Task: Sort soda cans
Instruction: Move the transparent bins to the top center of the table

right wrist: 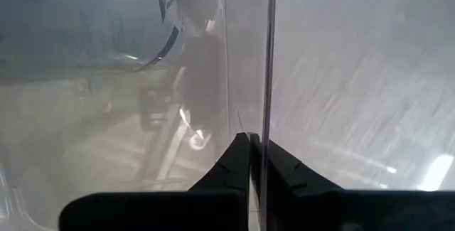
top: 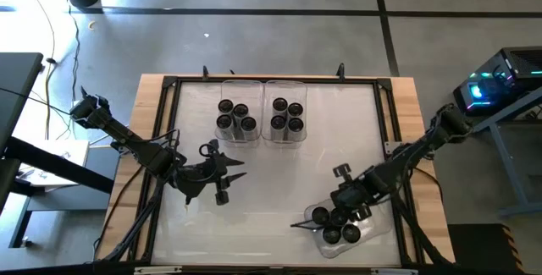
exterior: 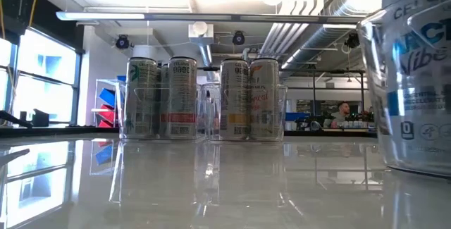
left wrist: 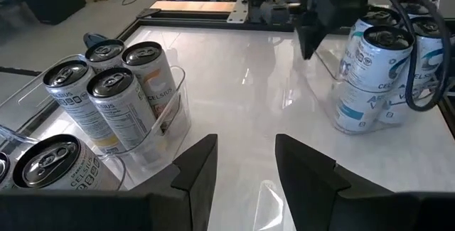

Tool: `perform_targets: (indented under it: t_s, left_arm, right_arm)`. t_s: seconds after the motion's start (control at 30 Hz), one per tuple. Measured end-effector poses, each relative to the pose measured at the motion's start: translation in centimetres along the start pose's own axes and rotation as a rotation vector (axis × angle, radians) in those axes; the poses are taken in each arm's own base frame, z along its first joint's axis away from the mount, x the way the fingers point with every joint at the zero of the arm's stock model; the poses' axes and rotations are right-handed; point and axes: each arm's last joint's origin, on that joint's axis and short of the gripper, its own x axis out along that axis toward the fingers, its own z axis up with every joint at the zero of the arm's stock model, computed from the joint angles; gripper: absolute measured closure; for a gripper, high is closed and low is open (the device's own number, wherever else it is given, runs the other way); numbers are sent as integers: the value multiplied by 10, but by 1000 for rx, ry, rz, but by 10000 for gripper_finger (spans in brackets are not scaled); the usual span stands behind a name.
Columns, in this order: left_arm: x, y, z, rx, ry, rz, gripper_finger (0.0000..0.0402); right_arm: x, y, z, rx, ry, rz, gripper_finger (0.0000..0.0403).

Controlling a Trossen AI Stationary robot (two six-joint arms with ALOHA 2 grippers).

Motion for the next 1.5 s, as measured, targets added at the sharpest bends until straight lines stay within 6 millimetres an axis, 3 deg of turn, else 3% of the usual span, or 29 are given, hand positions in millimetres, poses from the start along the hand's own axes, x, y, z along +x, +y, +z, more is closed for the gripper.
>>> perform_targets:
  t_s: [0.37, 0.63, 0.8, 0.97, 1.27, 1.5]
  left_arm:
    - [0, 0, 0, -5, 0, 0, 266]
    - [0, 0, 0, -17, 0, 0, 266]
    - [0, 0, 0, -15, 2, 1, 266]
    - [0, 0, 0, -15, 2, 1, 266]
    - [8, 1, 1, -38, 16, -46, 266]
    - [43, -12, -2, 32, 26, -201, 266]
  right_arm:
    - [6, -36, 8, -144, -39, 5, 380]
    - [5, -47, 10, -114, -65, -46, 296]
    - [-11, -51, 1, -47, -90, -85, 239]
    - [-41, -54, -10, 84, -146, -132, 222]
    - [-94, -41, -31, 474, -166, -72, 222]
    - [-128, 11, -33, 639, -215, 207, 233]
